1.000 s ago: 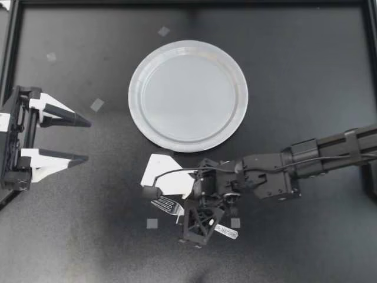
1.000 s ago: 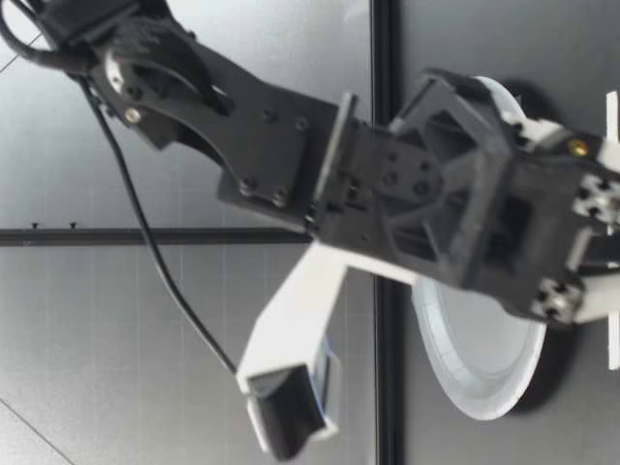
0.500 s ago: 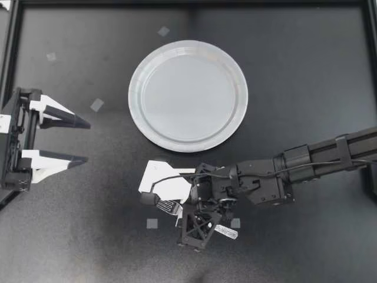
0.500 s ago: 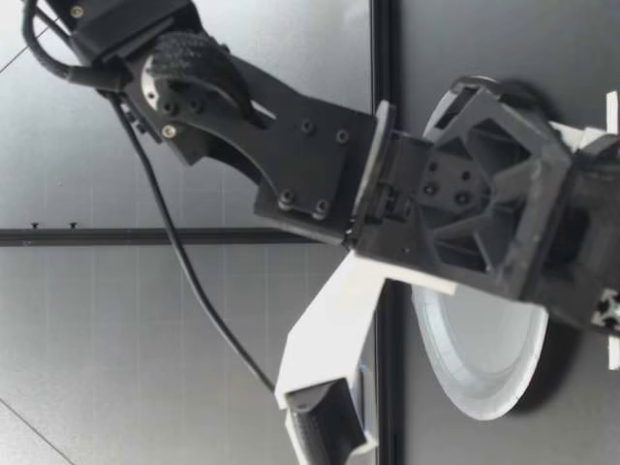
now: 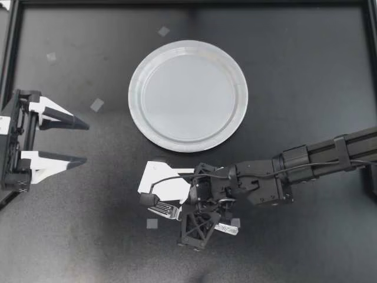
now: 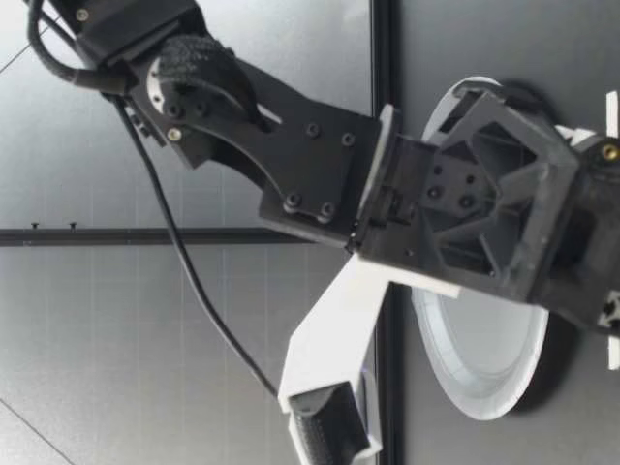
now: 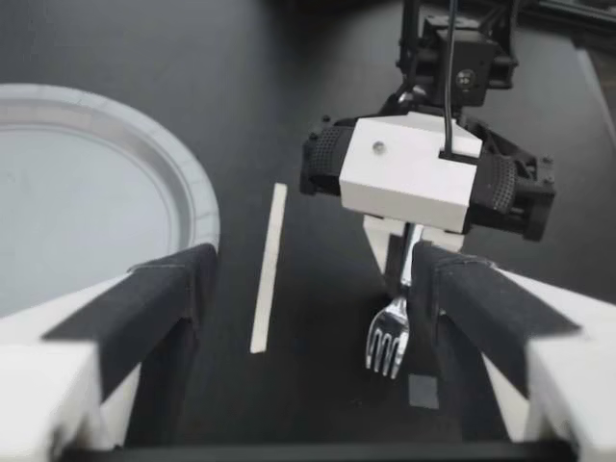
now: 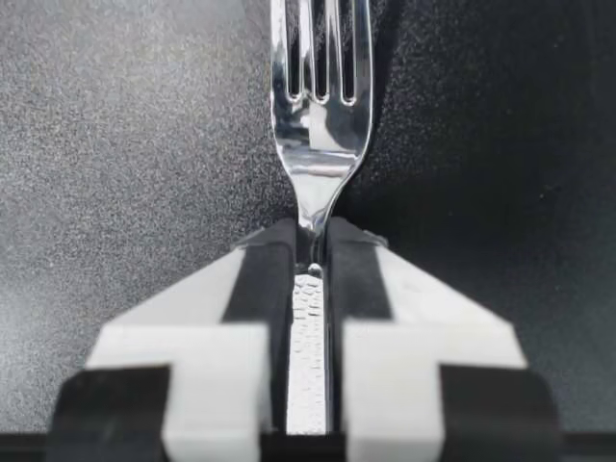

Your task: Pick up the fork and place it on the plate.

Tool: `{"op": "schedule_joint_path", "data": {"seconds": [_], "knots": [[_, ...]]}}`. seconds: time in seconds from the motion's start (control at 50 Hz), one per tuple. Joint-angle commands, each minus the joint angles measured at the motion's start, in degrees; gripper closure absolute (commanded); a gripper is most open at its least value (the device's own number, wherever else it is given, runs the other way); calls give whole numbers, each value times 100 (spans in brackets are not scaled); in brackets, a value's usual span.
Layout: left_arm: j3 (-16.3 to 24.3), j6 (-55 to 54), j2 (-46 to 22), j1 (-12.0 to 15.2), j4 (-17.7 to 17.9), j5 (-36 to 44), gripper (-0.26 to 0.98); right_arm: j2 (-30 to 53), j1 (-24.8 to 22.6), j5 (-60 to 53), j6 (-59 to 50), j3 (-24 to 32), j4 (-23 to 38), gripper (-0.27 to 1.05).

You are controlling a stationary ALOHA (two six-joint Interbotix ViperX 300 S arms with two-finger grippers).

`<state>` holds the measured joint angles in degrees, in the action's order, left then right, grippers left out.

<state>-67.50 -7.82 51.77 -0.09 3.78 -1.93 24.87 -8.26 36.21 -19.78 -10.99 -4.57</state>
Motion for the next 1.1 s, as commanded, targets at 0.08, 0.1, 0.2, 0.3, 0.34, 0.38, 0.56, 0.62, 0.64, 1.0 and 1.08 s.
{"op": "schedule_joint_path", "data": {"seconds": [0.08, 0.1, 0.2, 0.3, 0.34, 0.38, 0.56, 0.62, 0.64, 1.0, 1.08], "knots": [[0, -26, 18, 0, 0, 202, 3, -439, -18, -70, 44, 246, 422, 67], [-18, -35, 18, 9, 0, 246, 3, -510, -18, -70, 53, 272, 510, 68], [-114, -114, 18, 0, 0, 589, 3, -923, -9, -132, 167, 378, 1213, 70], [-220, -378, -9, 0, 0, 1107, 3, -1354, 9, -132, 272, 483, 2065, 70], [-272, -554, -26, 0, 0, 1327, 4, -1468, 9, -132, 272, 527, 2364, 70], [-316, -694, -35, 0, 0, 1477, 4, -1564, 9, -132, 290, 598, 2716, 70], [-448, -1406, -229, 0, 0, 1934, 4, -1714, -44, -185, 492, 747, 4122, 70], [-404, -1573, -316, 0, 0, 1960, 4, -1740, -79, -220, 536, 756, 4553, 70], [-387, -1608, -334, 9, -9, 1969, 4, -1749, -88, -255, 536, 765, 4614, 70], [-237, 475, -422, 0, -958, 1846, 4, -2276, -167, -2355, -123, 773, 4632, 70], [-149, 809, -466, 9, -949, 2109, 4, -2382, -158, -2804, -132, 773, 4632, 70]]}}
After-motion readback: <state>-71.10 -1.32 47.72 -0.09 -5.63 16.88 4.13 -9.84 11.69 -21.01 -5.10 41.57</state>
